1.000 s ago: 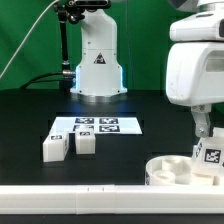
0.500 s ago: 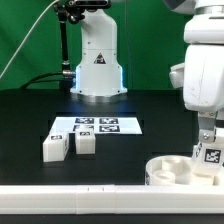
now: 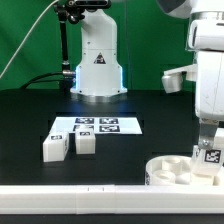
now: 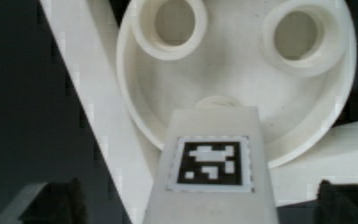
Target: Assemble stool
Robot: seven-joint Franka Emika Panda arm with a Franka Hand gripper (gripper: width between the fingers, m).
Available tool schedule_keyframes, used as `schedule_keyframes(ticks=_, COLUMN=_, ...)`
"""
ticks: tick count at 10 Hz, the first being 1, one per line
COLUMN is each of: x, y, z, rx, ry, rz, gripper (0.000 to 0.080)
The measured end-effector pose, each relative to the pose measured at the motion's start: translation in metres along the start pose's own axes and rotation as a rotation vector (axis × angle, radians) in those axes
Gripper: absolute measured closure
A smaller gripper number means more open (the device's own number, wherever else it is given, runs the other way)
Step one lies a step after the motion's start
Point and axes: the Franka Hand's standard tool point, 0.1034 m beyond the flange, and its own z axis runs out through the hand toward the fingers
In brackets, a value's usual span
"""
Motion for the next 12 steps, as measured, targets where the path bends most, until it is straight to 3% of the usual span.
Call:
schedule_keyframes(ticks=2, x=-0.0016, y=0.0008, z=0.0002, rx=0.0, ry=-0.001, rz=0.005, gripper=0.0177)
schedule_keyframes(ticks=3, x=-0.0022, y=0.0008, z=0.0005, rx=0.001, ry=-0.001, rz=0.007, gripper=0.0347)
schedule_keyframes(ticks=4, x=-0.0025, y=0.0009, z=0.0005, rx=0.001, ry=-0.001, rz=0.008, gripper=0.0347)
schedule_keyframes(ticks=5, x=-0.0026, y=0.001, z=0.0005, rx=0.001, ry=-0.001, rz=0.029, gripper=0.045)
schedule_keyframes(ticks=8, x=-0.003, y=0.0012, z=0.0006, rx=0.001, ry=-0.001, rz=0.123, gripper=0.045)
schedule_keyframes(ticks=12, x=-0.0043, y=0.0011, z=0.0018, rx=0.013, ry=0.015, rz=0.616, gripper=0.045)
